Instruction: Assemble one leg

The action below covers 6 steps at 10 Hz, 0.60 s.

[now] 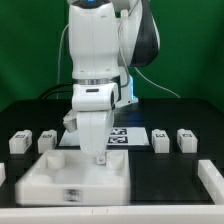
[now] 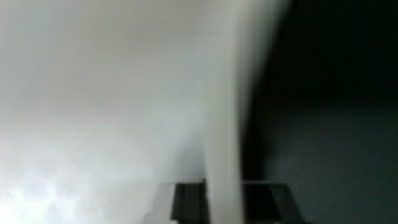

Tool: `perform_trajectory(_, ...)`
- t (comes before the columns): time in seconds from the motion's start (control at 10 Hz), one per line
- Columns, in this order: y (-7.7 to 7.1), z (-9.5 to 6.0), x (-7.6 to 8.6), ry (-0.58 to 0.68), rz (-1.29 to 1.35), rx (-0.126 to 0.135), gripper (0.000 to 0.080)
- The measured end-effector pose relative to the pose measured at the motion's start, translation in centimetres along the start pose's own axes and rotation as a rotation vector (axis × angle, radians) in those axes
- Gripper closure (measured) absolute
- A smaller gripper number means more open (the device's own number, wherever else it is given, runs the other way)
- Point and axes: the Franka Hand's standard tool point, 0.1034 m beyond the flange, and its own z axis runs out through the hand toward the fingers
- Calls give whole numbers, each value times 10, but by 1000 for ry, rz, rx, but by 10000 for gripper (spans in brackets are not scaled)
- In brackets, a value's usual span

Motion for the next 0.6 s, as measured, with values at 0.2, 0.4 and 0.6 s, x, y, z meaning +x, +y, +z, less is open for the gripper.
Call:
perform_trajectory(0.2,0,0,0,0,1,0,737)
perform_trajectory(0.4,0,0,0,0,1,0,738)
perform_trajectory(0.6,0,0,0,0,1,0,738)
